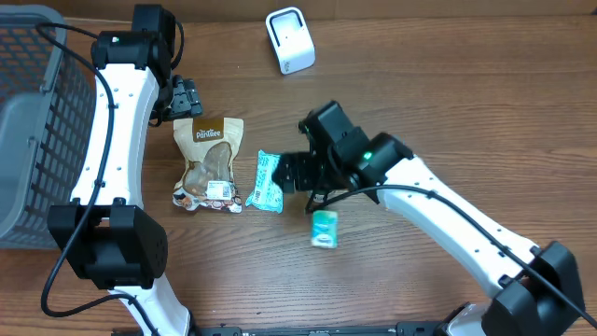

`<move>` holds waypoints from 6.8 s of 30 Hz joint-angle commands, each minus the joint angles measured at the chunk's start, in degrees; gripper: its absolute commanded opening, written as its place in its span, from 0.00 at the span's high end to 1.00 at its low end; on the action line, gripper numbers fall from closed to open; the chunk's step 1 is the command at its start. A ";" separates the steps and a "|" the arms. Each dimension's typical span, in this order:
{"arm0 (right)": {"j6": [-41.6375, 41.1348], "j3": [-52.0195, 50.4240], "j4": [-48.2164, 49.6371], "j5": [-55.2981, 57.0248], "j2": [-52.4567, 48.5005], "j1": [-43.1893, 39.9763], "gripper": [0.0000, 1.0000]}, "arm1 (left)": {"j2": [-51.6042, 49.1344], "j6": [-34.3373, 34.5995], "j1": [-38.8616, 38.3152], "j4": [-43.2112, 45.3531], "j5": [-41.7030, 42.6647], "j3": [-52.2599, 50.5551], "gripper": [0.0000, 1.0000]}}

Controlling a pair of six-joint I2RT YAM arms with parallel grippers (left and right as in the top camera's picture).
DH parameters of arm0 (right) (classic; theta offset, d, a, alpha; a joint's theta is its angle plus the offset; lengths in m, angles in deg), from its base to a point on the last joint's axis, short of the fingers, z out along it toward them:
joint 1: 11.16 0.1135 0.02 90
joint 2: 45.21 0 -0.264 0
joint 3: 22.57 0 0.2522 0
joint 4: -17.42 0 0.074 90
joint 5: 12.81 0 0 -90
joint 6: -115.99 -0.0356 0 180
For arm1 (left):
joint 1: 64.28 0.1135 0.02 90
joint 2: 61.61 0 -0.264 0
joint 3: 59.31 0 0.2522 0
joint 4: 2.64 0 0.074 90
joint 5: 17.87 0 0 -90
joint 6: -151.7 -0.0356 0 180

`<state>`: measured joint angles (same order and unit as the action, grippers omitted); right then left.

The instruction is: Scan the item barcode

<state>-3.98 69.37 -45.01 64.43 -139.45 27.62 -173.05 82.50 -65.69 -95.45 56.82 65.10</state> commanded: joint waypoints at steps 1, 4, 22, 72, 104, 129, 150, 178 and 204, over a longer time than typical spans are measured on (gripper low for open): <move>0.22 6.88 -4.44 7.26 0.90 0.11 0.16 | 0.55 -0.24 -0.22 0.04 -0.72 1.09 0.01; -1.49 7.08 -8.41 10.49 0.63 0.11 0.12 | 0.55 -0.22 -0.22 0.04 -0.70 1.09 0.00; -9.14 6.97 -14.05 15.30 -13.22 0.22 0.00 | 0.55 -0.24 -0.22 0.04 -0.70 1.09 0.00; 13.11 3.19 -10.19 20.22 -13.27 0.22 0.58 | 0.55 -0.24 -0.22 0.04 -0.72 1.09 0.00; 6.10 3.19 -4.31 21.70 -13.27 0.13 0.00 | 0.55 -0.24 -0.22 0.04 -0.72 1.09 0.01; 4.68 3.19 -6.25 23.43 -13.27 0.04 0.00 | 0.55 -0.22 -0.22 0.04 -0.70 1.09 0.01; 4.90 3.08 -6.95 22.71 -18.43 -3.06 0.00 | 0.55 -0.22 -0.22 0.04 -0.70 1.09 0.00; 7.91 3.08 -5.95 17.16 -20.35 -2.86 0.03 | 0.55 -0.24 -0.22 0.04 -0.70 1.09 0.00; 7.89 7.10 -10.16 17.14 -18.95 -2.86 0.36 | 0.55 -0.22 -0.22 0.04 -0.70 1.09 0.00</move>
<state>3.80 73.13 -54.58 81.04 -159.73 24.56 -173.05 82.50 -65.69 -95.47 56.84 65.10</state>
